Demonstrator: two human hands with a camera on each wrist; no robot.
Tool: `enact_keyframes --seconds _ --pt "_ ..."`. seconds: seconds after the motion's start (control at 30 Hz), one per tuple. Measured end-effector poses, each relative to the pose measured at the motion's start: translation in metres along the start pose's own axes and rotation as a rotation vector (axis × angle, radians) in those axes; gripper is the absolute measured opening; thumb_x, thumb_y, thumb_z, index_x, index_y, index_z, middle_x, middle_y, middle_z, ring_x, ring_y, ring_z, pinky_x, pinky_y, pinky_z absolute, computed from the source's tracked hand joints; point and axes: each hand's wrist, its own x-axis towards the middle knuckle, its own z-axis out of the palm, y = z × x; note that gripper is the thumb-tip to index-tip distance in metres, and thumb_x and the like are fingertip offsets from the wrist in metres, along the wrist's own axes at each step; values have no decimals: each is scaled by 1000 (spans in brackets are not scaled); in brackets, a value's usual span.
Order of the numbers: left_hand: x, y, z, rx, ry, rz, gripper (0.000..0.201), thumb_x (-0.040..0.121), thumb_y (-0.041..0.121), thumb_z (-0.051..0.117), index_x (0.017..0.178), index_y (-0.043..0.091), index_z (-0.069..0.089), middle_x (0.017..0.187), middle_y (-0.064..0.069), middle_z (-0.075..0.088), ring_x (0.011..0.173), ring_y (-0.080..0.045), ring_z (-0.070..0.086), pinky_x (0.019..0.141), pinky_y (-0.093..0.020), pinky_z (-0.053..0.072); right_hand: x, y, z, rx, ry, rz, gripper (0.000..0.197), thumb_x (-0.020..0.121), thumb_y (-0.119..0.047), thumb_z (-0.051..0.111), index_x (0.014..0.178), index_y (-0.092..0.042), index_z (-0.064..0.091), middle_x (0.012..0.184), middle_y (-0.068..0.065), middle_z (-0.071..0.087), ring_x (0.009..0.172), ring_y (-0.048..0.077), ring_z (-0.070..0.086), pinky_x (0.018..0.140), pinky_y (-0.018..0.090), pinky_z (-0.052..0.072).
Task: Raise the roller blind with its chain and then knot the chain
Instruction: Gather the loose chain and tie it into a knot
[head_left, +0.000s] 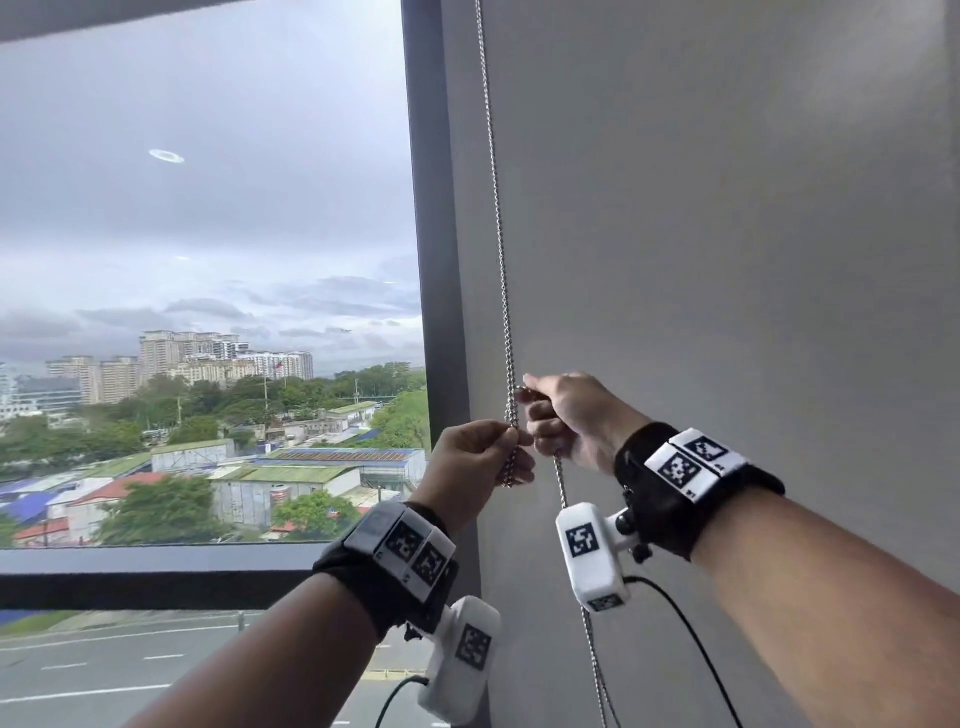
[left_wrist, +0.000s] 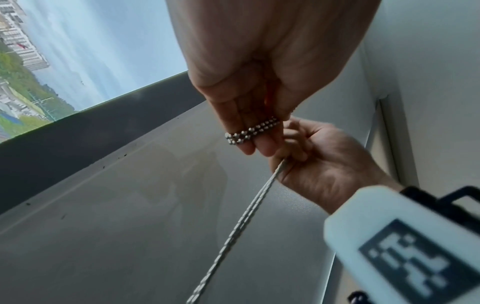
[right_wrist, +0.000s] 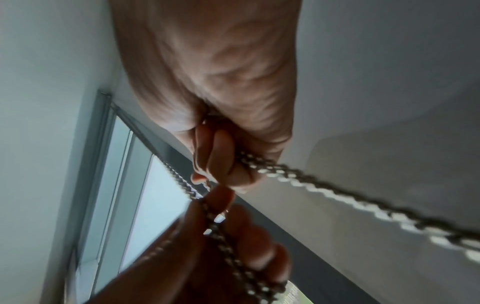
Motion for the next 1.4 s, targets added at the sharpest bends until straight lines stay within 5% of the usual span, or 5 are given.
enact_keyframes --seconds 0.53,0.67,0.97,1.13,1.4 --pt "23 21 -4 274 221 71 30 80 -1 63 105 12 53 66 -24 64 53 -27 57 55 -38 49 -13 -32 21 -353 -47 -178 16 100 -13 50 92 -5 60 45 -7 36 35 6 27 35 19 22" --pt "32 31 -8 439 262 74 19 78 16 67 63 4 64 47 0 51 45 -11 40 51 -25 31 -16 -37 20 -346 -66 -155 16 101 -13 48 92 -6 59 55 -2 35 40 7 25 37 17 20" --pt "19 44 -1 -301 -54 -231 14 86 6 51 86 -4 62 72 -17 63 56 -23 60 59 -32 56 -17 -39 17 -312 52 -199 20 100 -10 47 86 -4 59 66 10 59 46 16 52 40 23 44" --pt "22 39 0 137 173 137 22 69 22 64 48 19 68 56 13 61 73 -1 51 72 -13 39 -15 -35 14 -290 48 -181 18 100 -9 46 88 -4 58 69 14 64 54 23 61 46 28 50" --pt "5 55 1 -117 -28 0 36 77 -5 54 44 6 64 80 -27 62 61 -29 54 58 -30 50 -13 -29 12 -237 169 -177 22 100 -8 48 80 -3 58 64 12 59 46 18 57 48 30 55"
